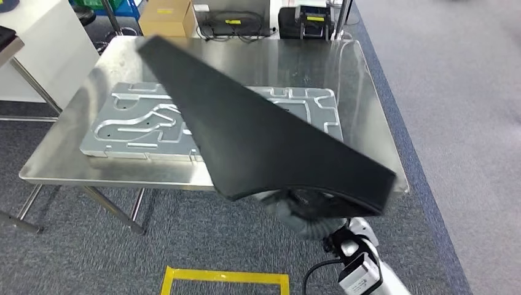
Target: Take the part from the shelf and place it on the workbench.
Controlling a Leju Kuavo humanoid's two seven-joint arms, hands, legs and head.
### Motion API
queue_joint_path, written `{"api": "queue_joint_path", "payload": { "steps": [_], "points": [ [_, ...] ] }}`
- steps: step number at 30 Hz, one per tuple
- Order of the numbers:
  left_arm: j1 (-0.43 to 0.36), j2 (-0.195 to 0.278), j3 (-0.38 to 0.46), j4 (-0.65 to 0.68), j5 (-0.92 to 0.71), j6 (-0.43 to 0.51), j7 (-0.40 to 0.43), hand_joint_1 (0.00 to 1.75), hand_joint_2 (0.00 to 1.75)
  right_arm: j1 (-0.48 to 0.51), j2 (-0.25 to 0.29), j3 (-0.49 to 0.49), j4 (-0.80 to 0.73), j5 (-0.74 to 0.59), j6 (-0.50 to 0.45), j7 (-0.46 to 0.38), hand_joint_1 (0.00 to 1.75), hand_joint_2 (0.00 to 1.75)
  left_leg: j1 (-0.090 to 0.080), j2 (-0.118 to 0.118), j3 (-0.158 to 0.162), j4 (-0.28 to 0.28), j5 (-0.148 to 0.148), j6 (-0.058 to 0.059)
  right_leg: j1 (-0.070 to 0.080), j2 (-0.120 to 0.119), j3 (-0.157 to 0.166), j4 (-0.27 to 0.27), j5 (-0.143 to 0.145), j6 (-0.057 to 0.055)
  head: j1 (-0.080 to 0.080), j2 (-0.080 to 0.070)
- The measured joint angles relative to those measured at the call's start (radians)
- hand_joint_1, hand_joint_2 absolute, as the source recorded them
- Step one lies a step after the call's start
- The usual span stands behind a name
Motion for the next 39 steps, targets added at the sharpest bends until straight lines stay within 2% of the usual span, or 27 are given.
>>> {"api": "queue_joint_path", "payload": {
  "steps": [3, 5, 6, 8, 9, 10, 11, 12, 14, 15, 16, 17, 20, 22, 24, 25, 26, 27, 28, 30, 31, 35, 37, 39],
  "points": [
    [0.002, -0.004, 0.0, 0.0, 0.0, 0.0, -0.01, 0.0, 1.75, -0.061, 0.0, -0.066, 0.01, 0.016, -0.02, 0.003, 1.75, 1.75, -0.003, 0.0, -0.001, -0.014, 0.011, 0.02, 0.003, -0.001, -0.003, 0.002, -0.007, 0.016, 0.0, 0.0],
    [0.002, -0.007, 0.0, 0.0, 0.0, -0.001, -0.013, 0.0, 1.75, -0.089, 0.0, -0.099, 0.017, 0.023, -0.021, 0.003, 1.75, 1.75, 0.0, -0.003, 0.001, -0.018, 0.015, 0.029, 0.002, -0.002, -0.012, 0.026, -0.027, 0.026, 0.0, 0.0],
    [0.002, -0.009, 0.0, 0.0, 0.0, -0.002, -0.016, 0.0, 1.75, -0.101, 0.0, -0.111, 0.021, 0.036, -0.029, 0.007, 1.75, 1.75, 0.002, -0.004, 0.003, -0.021, 0.016, 0.033, 0.001, -0.002, -0.031, 0.067, -0.05, 0.032, 0.0, 0.0],
    [0.001, -0.009, 0.0, 0.0, -0.003, -0.01, -0.024, 0.0, 1.75, -0.132, 0.0, -0.13, 0.042, 0.089, -0.065, 0.035, 1.75, 1.75, 0.001, -0.004, 0.003, -0.021, 0.013, 0.038, -0.002, -0.002, -0.102, 0.199, -0.107, 0.041, 0.0, 0.0],
    [0.001, -0.009, 0.0, 0.0, -0.007, -0.016, -0.029, 0.0, 1.75, -0.161, -0.002, -0.141, 0.066, 0.13, -0.092, 0.061, 1.75, 1.75, 0.0, -0.004, 0.003, -0.021, 0.012, 0.039, -0.003, -0.002, -0.139, 0.261, -0.125, 0.043, 0.0, 0.0],
    [0.001, -0.009, -0.001, 0.0, -0.013, -0.023, -0.033, 0.0, 1.75, -0.2, -0.006, -0.153, 0.102, 0.183, -0.121, 0.095, 1.75, 1.75, -0.001, -0.004, 0.003, -0.021, 0.012, 0.04, -0.004, -0.002, -0.165, 0.297, -0.125, 0.043, 0.0, 0.0],
    [-0.001, -0.009, -0.002, 0.0, -0.018, -0.029, -0.037, 0.0, 1.75, -0.25, -0.014, -0.169, 0.152, 0.245, -0.148, 0.132, 1.75, 1.75, -0.002, -0.004, 0.004, -0.021, 0.012, 0.04, -0.003, -0.002, -0.17, 0.292, -0.104, 0.041, 0.0, 0.0],
    [-0.003, -0.009, -0.003, 0.0, -0.024, -0.033, -0.039, 0.0, 1.75, -0.301, -0.023, -0.185, 0.204, 0.304, -0.17, 0.163, 1.75, 1.75, -0.004, -0.006, 0.006, -0.021, 0.012, 0.04, -0.002, -0.002, -0.154, 0.245, -0.066, 0.036, 0.0, 0.0],
    [-0.008, -0.012, -0.005, 0.0, -0.03, -0.037, -0.041, 0.0, 1.75, -0.389, -0.041, -0.214, 0.293, 0.379, -0.197, 0.196, 1.75, 1.75, -0.008, -0.011, 0.009, -0.021, 0.012, 0.04, 0.005, -0.002, -0.089, 0.097, 0.01, 0.017, 0.0, 0.0],
    [-0.008, -0.014, -0.006, 0.001, -0.031, -0.038, -0.041, 0.0, 1.75, -0.421, -0.046, -0.223, 0.325, 0.397, -0.203, 0.204, 1.75, 1.75, -0.009, -0.014, 0.008, -0.021, 0.012, 0.038, 0.009, -0.003, -0.065, 0.042, 0.03, 0.009, 0.0, 0.0],
    [-0.008, -0.015, -0.006, 0.001, -0.032, -0.038, -0.041, 0.0, 1.75, -0.452, -0.05, -0.227, 0.357, 0.419, -0.205, 0.218, 1.75, 1.75, -0.009, -0.014, 0.007, -0.021, 0.013, 0.035, 0.012, -0.003, -0.053, 0.013, 0.038, 0.004, 0.0, 0.0],
    [-0.009, -0.017, -0.007, 0.001, -0.032, -0.039, -0.042, 0.0, 1.75, -0.483, -0.051, -0.227, 0.393, 0.452, -0.204, 0.24, 1.75, 1.75, -0.01, -0.014, 0.005, -0.022, 0.013, 0.031, 0.014, -0.003, -0.052, 0.005, 0.036, 0.003, 0.0, 0.0],
    [-0.017, -0.017, -0.012, 0.001, -0.033, -0.05, -0.046, 0.0, 1.75, -0.601, -0.06, -0.21, 0.556, 0.62, -0.159, 0.346, 1.75, 1.75, -0.009, -0.011, -0.003, -0.008, 0.004, 0.016, 0.006, -0.006, -0.048, -0.011, 0.046, -0.001, 0.0, 0.0],
    [-0.023, -0.018, -0.016, 0.001, -0.032, -0.069, -0.053, 0.0, 1.75, -0.697, -0.061, -0.178, 0.72, 0.754, -0.11, 0.415, 1.75, 1.75, -0.007, -0.01, -0.043, 0.077, -0.042, 0.007, 0.0, -0.01, -0.045, -0.02, 0.051, -0.005, 0.0, 0.0],
    [-0.027, -0.019, -0.02, 0.002, -0.031, -0.091, -0.063, 0.0, 1.75, -0.773, -0.057, -0.13, 0.895, 0.875, -0.078, 0.46, 1.75, 1.75, -0.003, -0.009, -0.11, 0.212, -0.098, -0.001, 0.0, -0.011, -0.045, -0.02, 0.051, -0.008, 0.0, 0.0],
    [-0.028, -0.02, -0.023, 0.002, -0.03, -0.099, -0.069, 0.0, 1.75, -0.796, -0.051, -0.102, 0.974, 0.923, -0.069, 0.474, 1.75, 1.75, -0.001, -0.009, -0.135, 0.257, -0.107, -0.004, 0.001, -0.011, -0.044, -0.019, 0.05, -0.008, 0.0, 0.0],
    [-0.03, -0.02, -0.026, 0.002, -0.03, -0.105, -0.077, 0.0, 1.75, -0.811, -0.044, -0.072, 1.045, 0.962, -0.062, 0.484, 1.75, 1.75, 0.001, -0.008, -0.142, 0.265, -0.096, -0.007, 0.001, -0.011, -0.042, -0.019, 0.049, -0.007, 0.0, 0.0],
    [-0.032, -0.02, -0.027, 0.002, -0.028, -0.109, -0.086, 0.0, 1.75, -0.821, -0.036, -0.043, 1.108, 0.992, -0.057, 0.49, 1.75, 1.75, 0.002, -0.008, -0.129, 0.229, -0.066, -0.008, 0.0, -0.011, -0.039, -0.018, 0.047, -0.005, 0.0, 0.0],
    [-0.034, -0.02, -0.029, 0.002, -0.026, -0.111, -0.094, 0.0, 1.75, -0.827, -0.026, -0.015, 1.166, 1.015, -0.054, 0.494, 1.75, 1.75, 0.003, -0.007, -0.099, 0.159, -0.023, -0.008, 0.0, -0.011, -0.036, -0.016, 0.043, -0.003, 0.0, 0.0],
    [-0.037, -0.02, -0.029, 0.002, -0.021, -0.111, -0.108, 0.0, 1.75, -0.838, -0.007, 0.028, 1.257, 1.04, -0.051, 0.497, 1.75, 1.75, 0.002, -0.005, -0.037, 0.025, 0.031, -0.003, 0.002, -0.011, -0.035, -0.009, 0.035, 0.004, 0.0, 0.0],
    [-0.038, -0.02, -0.029, 0.002, -0.019, -0.11, -0.113, 0.0, 1.75, -0.842, 0.002, 0.045, 1.293, 1.046, -0.051, 0.496, 1.75, 1.75, 0.001, -0.004, -0.022, -0.011, 0.039, 0.0, 0.003, -0.011, -0.037, -0.007, 0.032, 0.008, 0.0, 0.0],
    [-0.039, -0.02, -0.029, 0.002, -0.012, -0.109, -0.123, 0.0, 1.75, -0.847, 0.021, 0.093, 1.392, 1.058, -0.053, 0.491, 1.75, 1.75, 0.001, -0.007, -0.015, -0.03, 0.036, 0.02, 0.004, -0.011, -0.043, 0.002, 0.02, 0.027, 0.0, 0.0],
    [-0.042, -0.019, -0.029, 0.002, -0.012, -0.11, -0.126, 0.0, 1.75, -0.848, 0.024, 0.104, 1.426, 1.06, -0.061, 0.492, 1.75, 1.75, 0.004, -0.007, -0.008, -0.038, 0.037, 0.031, 0.0, -0.008, -0.076, 0.072, -0.019, 0.039, 0.0, 0.0],
    [-0.043, -0.018, -0.03, 0.002, -0.012, -0.111, -0.127, 0.0, 1.75, -0.844, 0.025, 0.11, 1.455, 1.06, -0.081, 0.5, 1.75, 1.75, 0.004, -0.008, -0.006, -0.038, 0.034, 0.037, -0.004, -0.006, -0.148, 0.207, -0.074, 0.047, 0.0, 0.0]
  ]
}}
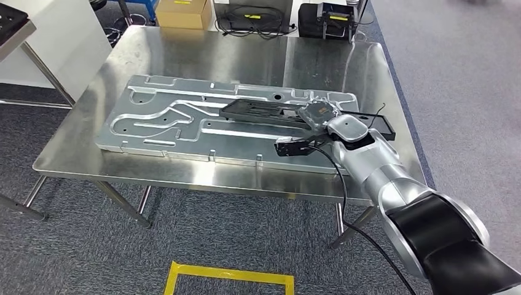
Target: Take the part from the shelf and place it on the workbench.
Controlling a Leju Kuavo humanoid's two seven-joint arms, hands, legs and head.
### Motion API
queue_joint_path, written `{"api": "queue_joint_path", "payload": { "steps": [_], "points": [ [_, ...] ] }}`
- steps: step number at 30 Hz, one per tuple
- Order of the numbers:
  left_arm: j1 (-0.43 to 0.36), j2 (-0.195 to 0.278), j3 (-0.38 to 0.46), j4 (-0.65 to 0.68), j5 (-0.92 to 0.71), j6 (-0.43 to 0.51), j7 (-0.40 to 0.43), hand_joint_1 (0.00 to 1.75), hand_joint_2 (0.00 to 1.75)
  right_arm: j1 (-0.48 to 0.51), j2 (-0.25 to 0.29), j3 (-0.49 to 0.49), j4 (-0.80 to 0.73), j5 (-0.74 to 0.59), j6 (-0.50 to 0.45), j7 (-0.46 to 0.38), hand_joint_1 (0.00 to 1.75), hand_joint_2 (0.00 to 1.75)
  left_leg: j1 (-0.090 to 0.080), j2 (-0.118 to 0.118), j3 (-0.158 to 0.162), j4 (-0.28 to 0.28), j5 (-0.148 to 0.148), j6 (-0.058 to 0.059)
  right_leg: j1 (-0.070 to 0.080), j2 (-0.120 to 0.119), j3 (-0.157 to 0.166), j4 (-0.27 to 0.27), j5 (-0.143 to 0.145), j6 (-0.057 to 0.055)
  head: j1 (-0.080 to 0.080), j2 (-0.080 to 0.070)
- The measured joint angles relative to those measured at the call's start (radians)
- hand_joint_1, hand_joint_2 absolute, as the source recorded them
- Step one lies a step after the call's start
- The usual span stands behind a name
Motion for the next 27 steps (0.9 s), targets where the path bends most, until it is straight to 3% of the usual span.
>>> {"api": "queue_joint_path", "payload": {
  "steps": [1, 2, 3, 4, 6, 8, 11, 14, 16, 18, 19, 20, 21, 23, 25, 27],
  "points": [
    [0.0, 0.001, 0.0, 0.0, 0.0, 0.0, 0.0, 0.0, 1.75, 0.006, 0.0, 0.002, 0.012, -0.001, -0.015, 0.004, 1.75, 1.75, 0.0, 0.0, 0.001, 0.001, -0.002, 0.001, -0.002, 0.0, -0.035, 0.056, -0.013, 0.003, 0.0, 0.0],
    [0.0, 0.001, 0.0, 0.0, 0.0, 0.001, 0.0, 0.0, 1.75, 0.012, -0.001, 0.004, 0.023, -0.002, -0.03, 0.006, 1.75, 1.75, 0.0, -0.001, 0.003, 0.001, -0.004, 0.0, -0.003, 0.0, -0.055, 0.08, -0.007, 0.004, 0.0, 0.0],
    [0.001, 0.001, -0.001, 0.0, -0.001, 0.001, 0.0, 0.0, 1.75, 0.018, -0.001, 0.005, 0.033, -0.004, -0.045, 0.007, 1.75, 1.75, 0.0, -0.001, 0.007, 0.002, -0.007, -0.001, -0.005, 0.0, -0.055, 0.063, 0.02, 0.004, 0.0, 0.0],
    [0.0, 0.001, -0.001, 0.0, -0.001, 0.002, 0.0, 0.0, 1.75, 0.021, -0.001, 0.006, 0.04, -0.005, -0.056, 0.008, 1.75, 1.75, 0.0, -0.001, 0.011, 0.004, -0.011, -0.003, -0.006, 0.0, -0.036, 0.007, 0.062, 0.002, 0.0, 0.0],
    [-0.001, 0.001, -0.002, 0.0, -0.001, 0.002, 0.0, 0.0, 1.75, 0.023, -0.002, 0.006, 0.048, -0.007, -0.065, 0.008, 0.87, 0.87, 0.0, -0.001, 0.018, 0.006, -0.018, -0.008, -0.007, 0.0, 0.016, -0.117, 0.136, -0.003, 0.0, 0.0],
    [-0.001, 0.001, -0.003, 0.0, -0.001, 0.002, 0.0, 0.0, 1.75, 0.023, -0.002, 0.006, 0.05, -0.007, -0.067, 0.008, 0.0, 0.0, 0.0, -0.001, 0.02, 0.007, -0.02, -0.009, -0.006, 0.0, 0.037, -0.164, 0.159, -0.005, 0.0, 0.0],
    [-0.002, 0.001, -0.004, 0.0, -0.001, 0.002, -0.001, 0.0, 1.75, 0.023, -0.002, 0.006, 0.053, -0.009, -0.074, 0.009, 0.0, 0.0, -0.003, -0.001, 0.018, 0.008, -0.022, -0.013, -0.002, 0.001, 0.048, -0.19, 0.156, -0.008, 0.0, 0.0],
    [-0.003, 0.004, -0.009, 0.0, -0.005, 0.029, -0.002, 0.0, 1.75, 0.04, -0.005, 0.006, 0.067, -0.026, -0.128, -0.001, 0.0, 0.0, -0.005, 0.001, 0.016, 0.022, -0.04, -0.035, -0.003, 0.002, 0.061, -0.217, 0.152, -0.033, 0.0, 0.0],
    [-0.003, 0.006, -0.013, 0.0, -0.008, 0.045, 0.003, 0.0, 1.75, 0.053, -0.005, 0.006, 0.073, -0.042, -0.161, -0.01, 0.0, 0.0, -0.003, 0.002, -0.025, 0.113, -0.094, -0.045, -0.004, 0.001, 0.067, -0.222, 0.151, -0.047, 0.0, 0.0],
    [-0.002, 0.008, -0.016, 0.0, -0.009, 0.052, 0.007, 0.0, 1.75, 0.068, -0.005, 0.006, 0.077, -0.055, -0.185, -0.019, 0.0, 0.0, -0.003, 0.002, -0.094, 0.254, -0.153, -0.049, 0.0, 0.002, 0.069, -0.222, 0.149, -0.053, 0.0, 0.0],
    [0.0, 0.008, -0.017, 0.0, -0.009, 0.054, 0.007, 0.0, 1.75, 0.078, -0.005, 0.004, 0.079, -0.062, -0.198, -0.024, 0.0, 0.0, -0.003, 0.002, -0.117, 0.296, -0.161, -0.05, 0.001, 0.003, 0.07, -0.222, 0.148, -0.054, 0.0, 0.0],
    [0.002, 0.008, -0.018, 0.0, -0.009, 0.055, 0.008, 0.0, 1.31, 0.086, -0.005, 0.002, 0.08, -0.069, -0.212, -0.029, 0.0, 0.0, -0.002, 0.002, -0.121, 0.3, -0.15, -0.05, 0.003, 0.004, 0.072, -0.221, 0.147, -0.054, 0.0, 0.0],
    [0.003, 0.008, -0.019, 0.0, -0.01, 0.055, 0.008, 0.0, 0.87, 0.092, -0.005, -0.001, 0.081, -0.073, -0.222, -0.034, 0.0, 0.0, -0.003, 0.002, -0.102, 0.257, -0.118, -0.048, 0.003, 0.005, 0.075, -0.221, 0.145, -0.054, 0.0, 0.0],
    [0.003, 0.009, -0.021, 0.0, -0.01, 0.055, 0.008, 0.0, 0.0, 0.097, -0.005, -0.008, 0.082, -0.079, -0.233, -0.04, 0.0, 0.0, -0.004, 0.002, -0.031, 0.109, -0.048, -0.04, 0.006, 0.007, 0.079, -0.217, 0.14, -0.05, 0.0, 0.0],
    [0.002, 0.01, -0.023, 0.0, -0.01, 0.057, 0.009, 0.0, 0.0, 0.101, -0.005, -0.015, 0.083, -0.091, -0.248, -0.053, 0.0, 0.0, -0.008, 0.002, 0.013, 0.016, -0.019, -0.031, 0.009, 0.009, 0.079, -0.212, 0.137, -0.043, 0.0, 0.0],
    [0.003, 0.01, -0.024, 0.0, -0.011, 0.06, 0.01, 0.0, 0.0, 0.106, -0.005, -0.027, 0.083, -0.11, -0.276, -0.074, 0.0, 0.0, -0.01, 0.001, 0.018, 0.005, -0.019, -0.022, 0.009, 0.01, 0.078, -0.213, 0.137, -0.033, 0.0, 0.0]
  ]
}}
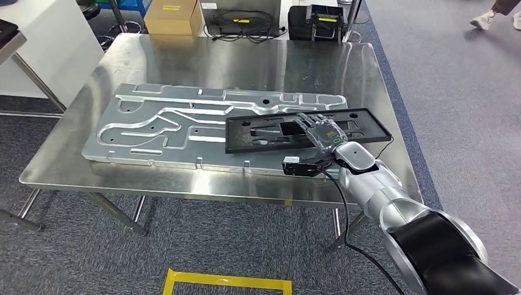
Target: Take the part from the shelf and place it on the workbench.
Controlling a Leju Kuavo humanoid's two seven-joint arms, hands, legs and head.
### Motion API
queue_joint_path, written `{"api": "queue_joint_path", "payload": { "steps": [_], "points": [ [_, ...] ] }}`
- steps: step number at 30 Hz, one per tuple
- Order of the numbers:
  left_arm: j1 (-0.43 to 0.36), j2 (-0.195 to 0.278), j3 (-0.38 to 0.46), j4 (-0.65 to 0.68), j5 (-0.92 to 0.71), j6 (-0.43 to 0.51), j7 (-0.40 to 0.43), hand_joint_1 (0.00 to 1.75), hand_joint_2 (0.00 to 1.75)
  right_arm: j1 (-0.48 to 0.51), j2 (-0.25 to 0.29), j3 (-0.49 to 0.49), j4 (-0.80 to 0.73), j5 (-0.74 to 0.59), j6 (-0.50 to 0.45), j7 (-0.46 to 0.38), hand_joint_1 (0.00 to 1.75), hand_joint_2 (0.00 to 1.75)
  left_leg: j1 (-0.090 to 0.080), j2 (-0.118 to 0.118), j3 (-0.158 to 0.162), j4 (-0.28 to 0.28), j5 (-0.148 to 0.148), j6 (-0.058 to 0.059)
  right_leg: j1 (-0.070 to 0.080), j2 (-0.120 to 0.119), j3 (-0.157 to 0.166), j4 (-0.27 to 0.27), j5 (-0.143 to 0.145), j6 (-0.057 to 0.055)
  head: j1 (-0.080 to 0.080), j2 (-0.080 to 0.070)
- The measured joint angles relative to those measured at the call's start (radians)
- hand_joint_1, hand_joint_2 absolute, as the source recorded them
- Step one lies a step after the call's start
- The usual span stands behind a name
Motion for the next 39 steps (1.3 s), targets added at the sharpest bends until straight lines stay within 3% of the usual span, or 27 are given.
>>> {"api": "queue_joint_path", "payload": {
  "steps": [2, 3, 6, 7, 8, 9, 11, 13, 16, 18, 21, 22, 23, 24, 25, 26, 28, 29, 33, 35, 37, 38, 39],
  "points": [
    [0.0, 0.0, -0.001, 0.0, -0.001, 0.002, 0.001, 0.0, 0.0, 0.003, 0.0, -0.012, -0.001, -0.012, -0.02, -0.014, 0.0, 0.0, 0.003, 0.001, 0.003, -0.009, 0.006, 0.011, -0.001, -0.001, -0.004, 0.01, -0.01, 0.011, 0.0, 0.0],
    [-0.001, 0.0, -0.002, 0.0, -0.002, 0.002, 0.001, 0.0, 0.0, 0.004, 0.0, -0.016, -0.002, -0.015, -0.024, -0.017, 0.0, 0.0, 0.005, 0.001, 0.005, -0.013, 0.009, 0.017, -0.002, -0.001, -0.015, 0.037, -0.029, 0.018, 0.0, 0.0],
    [-0.001, 0.0, -0.002, 0.0, -0.004, 0.002, 0.002, 0.0, 0.0, 0.01, 0.0, -0.024, -0.001, -0.017, -0.028, -0.02, 0.0, 0.0, 0.007, 0.002, 0.006, -0.017, 0.012, 0.023, -0.009, -0.001, -0.1, 0.223, -0.122, 0.033, 0.0, 0.0],
    [0.0, 0.0, -0.002, 0.0, -0.005, 0.002, 0.002, 0.0, 0.0, 0.015, 0.0, -0.026, -0.001, -0.017, -0.028, -0.02, 0.0, 0.0, 0.007, 0.001, 0.006, -0.016, 0.011, 0.023, -0.012, -0.001, -0.127, 0.275, -0.137, 0.036, 0.0, 0.0],
    [0.001, 0.0, -0.002, 0.0, -0.005, 0.002, 0.002, 0.0, 0.0, 0.019, 0.0, -0.027, -0.001, -0.017, -0.028, -0.02, 0.0, 0.0, 0.008, 0.001, 0.007, -0.015, 0.01, 0.022, -0.014, -0.002, -0.136, 0.291, -0.132, 0.038, 0.0, 0.0],
    [0.002, 0.0, -0.002, 0.0, -0.006, 0.002, 0.002, 0.0, 0.0, 0.021, 0.0, -0.028, -0.001, -0.017, -0.028, -0.02, 0.0, 0.0, 0.008, 0.001, 0.007, -0.014, 0.009, 0.02, -0.017, -0.002, -0.126, 0.266, -0.109, 0.039, 0.0, 0.0],
    [0.002, -0.001, -0.003, 0.0, -0.006, 0.002, 0.002, 0.0, 0.0, 0.021, 0.0, -0.03, -0.002, -0.017, -0.029, -0.02, 0.0, 0.0, 0.01, 0.0, 0.009, -0.009, 0.003, 0.013, -0.021, -0.004, -0.06, 0.127, -0.04, 0.039, 0.0, 0.0],
    [0.001, -0.001, -0.003, 0.0, -0.006, 0.002, 0.002, 0.0, 0.0, 0.019, 0.0, -0.032, -0.003, -0.017, -0.031, -0.02, 0.0, 0.0, 0.008, -0.001, 0.008, -0.003, -0.002, 0.004, -0.018, -0.004, -0.01, 0.024, -0.006, 0.031, 0.0, 0.0],
    [0.001, -0.001, -0.003, 0.0, -0.006, 0.001, 0.003, 0.0, 0.0, 0.022, 0.001, -0.037, -0.004, -0.031, -0.049, -0.038, 0.0, 0.0, 0.006, -0.001, 0.007, -0.005, -0.005, -0.013, -0.013, -0.002, -0.004, 0.007, -0.006, 0.01, 0.0, 0.0],
    [0.001, -0.001, -0.006, 0.0, -0.007, 0.001, 0.005, 0.0, 0.0, 0.023, 0.004, -0.049, -0.013, -0.068, -0.089, -0.085, 0.0, 0.0, 0.008, 0.0, -0.003, 0.022, -0.027, -0.022, -0.015, -0.004, -0.001, 0.001, -0.003, -0.007, 0.0, 0.0],
    [-0.001, -0.002, -0.013, 0.0, -0.008, 0.001, 0.016, 0.0, 0.0, 0.032, 0.017, -0.091, -0.049, -0.172, -0.166, -0.21, 0.0, 0.0, 0.01, 0.001, -0.08, 0.196, -0.116, -0.028, -0.012, -0.004, 0.001, -0.002, -0.003, -0.021, 0.0, 0.0],
    [-0.001, -0.002, -0.016, 0.0, -0.008, 0.001, 0.021, 0.0, 0.0, 0.041, 0.023, -0.107, -0.068, -0.211, -0.185, -0.253, 0.0, 0.0, 0.01, 0.001, -0.11, 0.257, -0.137, -0.029, -0.01, -0.003, 0.001, -0.001, -0.004, -0.023, 0.0, 0.0],
    [-0.002, -0.003, -0.02, 0.0, -0.008, 0.0, 0.026, 0.0, 0.0, 0.052, 0.027, -0.123, -0.094, -0.248, -0.201, -0.289, 0.0, 0.0, 0.01, 0.001, -0.126, 0.288, -0.139, -0.029, -0.007, -0.003, 0.002, 0.0, -0.006, -0.025, 0.0, 0.0],
    [-0.002, -0.003, -0.023, 0.0, -0.008, 0.0, 0.029, 0.0, 0.0, 0.065, 0.031, -0.138, -0.125, -0.282, -0.214, -0.317, 0.0, 0.0, 0.01, 0.001, -0.125, 0.279, -0.122, -0.028, -0.005, -0.003, 0.004, 0.001, -0.007, -0.025, 0.0, 0.0],
    [-0.003, -0.004, -0.025, 0.0, -0.008, 0.0, 0.032, 0.0, 0.0, 0.077, 0.033, -0.149, -0.161, -0.312, -0.225, -0.338, 0.0, 0.0, 0.009, 0.001, -0.105, 0.231, -0.089, -0.024, -0.004, -0.003, 0.005, 0.003, -0.01, -0.025, 0.0, 0.0],
    [-0.003, -0.004, -0.026, 0.0, -0.007, 0.0, 0.035, 0.0, 0.0, 0.09, 0.035, -0.159, -0.202, -0.339, -0.234, -0.353, 0.0, 0.0, 0.009, 0.001, -0.073, 0.157, -0.051, -0.019, -0.002, -0.003, 0.007, 0.005, -0.013, -0.024, 0.0, 0.0],
    [-0.003, -0.005, -0.027, 0.0, -0.001, 0.0, 0.039, 0.0, 0.0, 0.122, 0.033, -0.173, -0.294, -0.413, -0.245, -0.378, 0.0, 0.0, 0.004, 0.001, -0.016, 0.04, -0.008, -0.01, 0.002, -0.002, 0.008, 0.008, -0.017, -0.019, 0.0, 0.0],
    [-0.002, -0.005, -0.027, 0.0, 0.007, 0.0, 0.039, 0.0, 0.0, 0.15, 0.027, -0.183, -0.36, -0.482, -0.249, -0.393, 0.0, 0.0, 0.002, 0.001, -0.003, 0.013, -0.004, -0.007, 0.003, -0.002, 0.007, 0.008, -0.018, -0.015, 0.0, 0.0],
    [0.022, -0.009, -0.022, 0.001, 0.041, -0.006, 0.022, 0.0, 0.0, 0.331, -0.026, -0.284, -0.736, -0.848, -0.27, -0.427, 0.0, 0.0, 0.005, -0.007, 0.007, -0.006, -0.002, 0.01, 0.001, -0.006, 0.009, 0.018, -0.035, 0.009, 0.0, 0.0],
    [0.039, -0.013, -0.02, 0.001, 0.047, -0.008, 0.011, 0.0, 0.0, 0.435, -0.081, -0.401, -0.92, -0.972, -0.279, -0.428, 0.0, 0.0, 0.009, -0.012, 0.014, -0.015, 0.001, 0.021, -0.003, -0.004, -0.026, 0.099, -0.087, 0.024, 0.0, 0.0],
    [0.056, -0.015, -0.018, 0.002, 0.047, -0.009, 0.002, 0.0, 0.0, 0.548, -0.133, -0.539, -1.07, -1.058, -0.294, -0.428, 0.0, 0.0, 0.009, -0.018, 0.015, -0.016, -0.001, 0.027, -0.008, -0.004, -0.094, 0.23, -0.147, 0.036, 0.0, 0.0],
    [0.062, -0.016, -0.017, 0.002, 0.046, -0.009, -0.001, 0.0, 0.0, 0.605, -0.153, -0.6, -1.131, -1.084, -0.299, -0.428, 0.0, 0.0, 0.009, -0.019, 0.016, -0.015, -0.004, 0.027, -0.012, -0.004, -0.118, 0.273, -0.157, 0.041, 0.0, 0.0],
    [0.068, -0.017, -0.017, 0.002, 0.044, -0.009, -0.003, 0.0, 0.0, 0.659, -0.17, -0.655, -1.187, -1.1, -0.302, -0.428, 0.0, 0.0, 0.01, -0.019, 0.017, -0.014, -0.006, 0.027, -0.015, -0.004, -0.126, 0.281, -0.148, 0.044, 0.0, 0.0]
  ]
}}
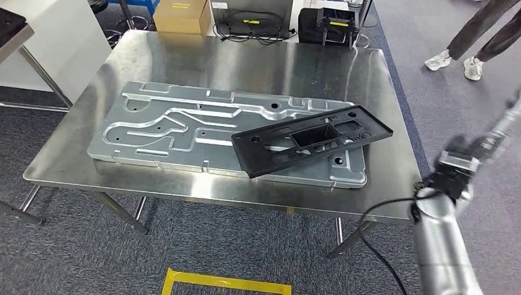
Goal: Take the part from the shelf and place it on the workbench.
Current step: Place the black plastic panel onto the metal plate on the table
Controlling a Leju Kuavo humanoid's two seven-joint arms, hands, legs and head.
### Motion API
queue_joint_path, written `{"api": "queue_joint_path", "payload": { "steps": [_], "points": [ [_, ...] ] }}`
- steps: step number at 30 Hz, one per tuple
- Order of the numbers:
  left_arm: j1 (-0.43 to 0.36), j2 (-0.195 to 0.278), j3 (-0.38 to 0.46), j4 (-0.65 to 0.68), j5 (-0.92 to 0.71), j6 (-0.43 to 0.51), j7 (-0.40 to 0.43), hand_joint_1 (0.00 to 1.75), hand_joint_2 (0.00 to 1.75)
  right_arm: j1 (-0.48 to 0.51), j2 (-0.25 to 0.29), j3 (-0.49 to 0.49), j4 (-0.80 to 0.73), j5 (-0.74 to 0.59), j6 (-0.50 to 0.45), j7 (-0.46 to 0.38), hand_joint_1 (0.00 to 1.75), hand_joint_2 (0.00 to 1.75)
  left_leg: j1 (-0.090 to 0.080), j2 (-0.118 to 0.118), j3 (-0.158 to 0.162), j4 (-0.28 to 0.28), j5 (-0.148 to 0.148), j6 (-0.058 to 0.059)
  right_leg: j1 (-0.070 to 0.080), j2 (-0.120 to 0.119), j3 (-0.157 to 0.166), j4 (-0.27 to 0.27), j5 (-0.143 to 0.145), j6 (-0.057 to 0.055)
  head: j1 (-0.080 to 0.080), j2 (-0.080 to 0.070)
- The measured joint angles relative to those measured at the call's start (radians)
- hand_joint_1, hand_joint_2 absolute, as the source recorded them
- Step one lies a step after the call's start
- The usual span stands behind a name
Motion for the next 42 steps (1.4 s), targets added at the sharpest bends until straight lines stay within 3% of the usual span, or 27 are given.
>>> {"api": "queue_joint_path", "payload": {
  "steps": [1, 3, 5, 8, 10, 13, 14, 15, 16, 19, 21, 24, 25, 27, 29, 30, 31, 32, 34, 36, 39, 41, 42],
  "points": [
    [0.003, -0.001, 0.0, 0.0, -0.001, -0.001, -0.002, 0.0, 0.0, 0.049, -0.014, -0.047, -0.053, -0.007, -0.001, 0.0, 0.0, 0.0, 0.0, 0.001, 0.002, 0.002, -0.004, -0.002, -0.003, -0.001, 0.014, -0.033, 0.027, 0.003, 0.0, 0.0],
    [0.004, -0.002, 0.0, 0.0, -0.001, -0.004, -0.005, 0.0, 0.0, 0.126, -0.033, -0.121, -0.14, -0.008, -0.001, 0.0, 0.0, 0.0, -0.001, 0.005, 0.008, 0.008, -0.013, -0.01, -0.009, -0.004, 0.083, -0.17, 0.094, 0.005, 0.0, 0.0],
    [0.0, -0.002, 0.0, 0.001, -0.001, -0.006, -0.007, 0.0, 0.0, 0.176, -0.046, -0.174, -0.2, -0.007, -0.001, 0.0, 0.0, 0.0, -0.005, 0.009, 0.011, 0.013, -0.024, -0.021, -0.008, -0.002, 0.13, -0.262, 0.124, -0.004, 0.0, 0.0],
    [-0.005, -0.002, 0.001, 0.001, -0.002, -0.007, -0.008, 0.0, 0.0, 0.219, -0.056, -0.22, -0.254, -0.006, 0.001, 0.0, 0.0, 0.0, -0.007, 0.014, 0.016, 0.011, -0.031, -0.036, -0.005, 0.003, 0.135, -0.272, 0.125, -0.027, 0.0, 0.0],
    [-0.007, -0.002, 0.001, 0.001, -0.002, -0.009, -0.009, 0.0, 0.0, 0.233, -0.059, -0.236, -0.278, 0.011, 0.001, 0.0, 0.0, 0.0, -0.006, 0.017, 0.006, 0.046, -0.06, -0.046, -0.008, 0.003, 0.137, -0.276, 0.128, -0.042, 0.0, 0.0],
    [-0.008, -0.002, 0.001, 0.001, -0.001, -0.017, -0.01, 0.0, 0.0, 0.246, -0.056, -0.249, -0.292, 0.07, 0.001, 0.0, 0.0, 0.0, -0.004, 0.019, -0.069, 0.228, -0.163, -0.053, -0.003, 0.001, 0.137, -0.277, 0.128, -0.056, 0.0, 0.0],
    [-0.008, -0.002, 0.001, 0.001, 0.0, -0.021, -0.011, 0.0, 0.0, 0.252, -0.054, -0.253, -0.293, 0.09, 0.001, 0.0, 0.0, 0.0, -0.004, 0.019, -0.092, 0.283, -0.184, -0.053, -0.001, 0.0, 0.137, -0.277, 0.128, -0.057, 0.0, 0.0],
    [-0.008, -0.003, 0.002, 0.001, 0.001, -0.024, -0.013, 0.0, 0.0, 0.259, -0.051, -0.258, -0.292, 0.111, 0.001, 0.0, 0.0, 0.0, -0.004, 0.019, -0.101, 0.306, -0.185, -0.051, 0.002, 0.0, 0.137, -0.276, 0.128, -0.058, 0.0, 0.0],
    [-0.008, -0.003, 0.003, 0.001, 0.002, -0.026, -0.017, 0.0, 0.0, 0.265, -0.047, -0.263, -0.291, 0.132, 0.001, 0.0, 0.0, 0.0, -0.005, 0.019, -0.091, 0.288, -0.167, -0.047, 0.005, 0.0, 0.138, -0.276, 0.128, -0.059, 0.0, 0.0],
    [-0.012, -0.002, 0.011, 0.001, 0.003, -0.031, -0.029, 0.0, 0.0, 0.283, -0.038, -0.282, -0.284, 0.188, 0.001, 0.0, 0.0, 0.0, -0.014, 0.02, 0.012, 0.087, -0.075, -0.021, 0.013, -0.001, 0.141, -0.275, 0.13, -0.058, 0.0, 0.0],
    [-0.014, -0.001, 0.017, 0.001, 0.004, -0.035, -0.033, 0.0, 0.0, 0.29, -0.032, -0.292, -0.277, 0.205, 0.002, 0.0, 0.0, 0.0, -0.021, 0.02, 0.048, 0.011, -0.047, -0.009, 0.011, -0.001, 0.141, -0.275, 0.134, -0.052, 0.0, 0.0],
    [-0.014, -0.002, 0.021, 0.001, 0.007, -0.043, -0.036, 0.0, 0.0, 0.307, -0.024, -0.307, -0.266, 0.211, 0.005, 0.0, 0.0, 0.0, -0.025, 0.018, 0.049, -0.006, -0.029, -0.004, 0.004, -0.001, 0.138, -0.276, 0.139, -0.036, 0.0, 0.0],
    [-0.014, -0.002, 0.023, 0.002, 0.008, -0.046, -0.037, 0.0, 0.0, 0.314, -0.023, -0.314, -0.261, 0.214, 0.011, 0.0, 0.0, 0.0, -0.023, 0.019, 0.048, -0.014, -0.021, 0.0, 0.003, -0.001, 0.135, -0.268, 0.128, -0.031, 0.0, 0.0],
    [-0.015, -0.003, 0.027, 0.002, 0.013, -0.054, -0.038, 0.0, 0.0, 0.327, -0.02, -0.329, -0.251, 0.228, 0.028, 0.0, 0.0, 0.0, -0.016, 0.022, 0.039, -0.026, -0.003, 0.007, 0.0, 0.0, 0.108, -0.197, 0.062, -0.02, 0.0, 0.0],
    [-0.016, -0.004, 0.032, 0.002, 0.019, -0.061, -0.04, 0.0, 0.0, 0.339, -0.015, -0.337, -0.24, 0.258, 0.049, 0.004, 0.0, 0.0, -0.015, 0.024, 0.023, -0.025, 0.007, 0.009, -0.006, 0.0, 0.069, -0.076, -0.019, -0.01, 0.0, 0.0],
    [-0.015, -0.006, 0.034, 0.002, 0.023, -0.064, -0.041, 0.0, 0.0, 0.348, -0.01, -0.338, -0.233, 0.279, 0.059, 0.008, 0.0, 0.0, -0.015, 0.025, 0.015, -0.024, 0.012, 0.008, -0.008, -0.001, 0.06, -0.033, -0.039, -0.006, 0.0, 0.0],
    [-0.015, -0.007, 0.038, 0.002, 0.026, -0.068, -0.043, 0.0, 0.0, 0.36, -0.001, -0.343, -0.224, 0.309, 0.074, 0.018, 0.0, 0.0, -0.014, 0.026, 0.006, -0.02, 0.016, 0.006, -0.011, -0.001, 0.069, -0.024, -0.037, -0.002, 0.0, 0.0],
    [-0.015, -0.009, 0.042, 0.002, 0.031, -0.073, -0.044, 0.0, 0.0, 0.372, 0.01, -0.349, -0.21, 0.339, 0.091, 0.026, 0.0, 0.0, -0.012, 0.026, -0.004, -0.016, 0.02, 0.003, -0.014, -0.002, 0.096, -0.049, -0.018, 0.001, 0.0, 0.0],
    [-0.015, -0.013, 0.05, 0.002, 0.039, -0.079, -0.046, 0.0, 0.0, 0.395, 0.039, -0.374, -0.164, 0.381, 0.13, 0.026, 0.0, 0.0, -0.008, 0.025, -0.021, -0.004, 0.027, -0.005, -0.019, -0.003, 0.189, -0.181, 0.027, 0.006, 0.0, 0.0],
    [-0.013, -0.015, 0.056, 0.002, 0.042, -0.083, -0.047, 0.0, 0.0, 0.414, 0.072, -0.417, -0.095, 0.388, 0.176, 0.008, 0.0, 0.0, -0.009, 0.021, -0.03, 0.005, 0.034, -0.017, -0.016, -0.001, 0.249, -0.28, 0.041, -0.002, 0.0, 0.0],
    [-0.009, -0.017, 0.068, 0.002, 0.049, -0.085, -0.05, 0.0, 0.0, 0.434, 0.117, -0.511, 0.032, 0.374, 0.258, 0.001, 0.0, 0.0, -0.008, 0.016, -0.034, 0.006, 0.047, -0.037, -0.01, 0.0, 0.251, -0.298, 0.049, -0.025, 0.0, 0.0],
    [-0.003, -0.018, 0.074, 0.002, 0.053, -0.086, -0.052, 0.0, 0.0, 0.444, 0.142, -0.574, 0.117, 0.379, 0.3, 0.001, 0.0, 0.0, -0.005, 0.016, -0.047, 0.031, 0.014, -0.048, -0.01, -0.004, 0.237, -0.301, 0.064, -0.043, 0.0, 0.0],
    [-0.002, -0.019, 0.076, 0.002, 0.055, -0.087, -0.053, 0.0, 0.0, 0.448, 0.151, -0.601, 0.158, 0.391, 0.312, 0.0, 0.0, 0.0, -0.003, 0.017, -0.062, 0.072, -0.029, -0.052, -0.011, -0.006, 0.226, -0.303, 0.074, -0.051, 0.0, 0.0]
  ]
}}
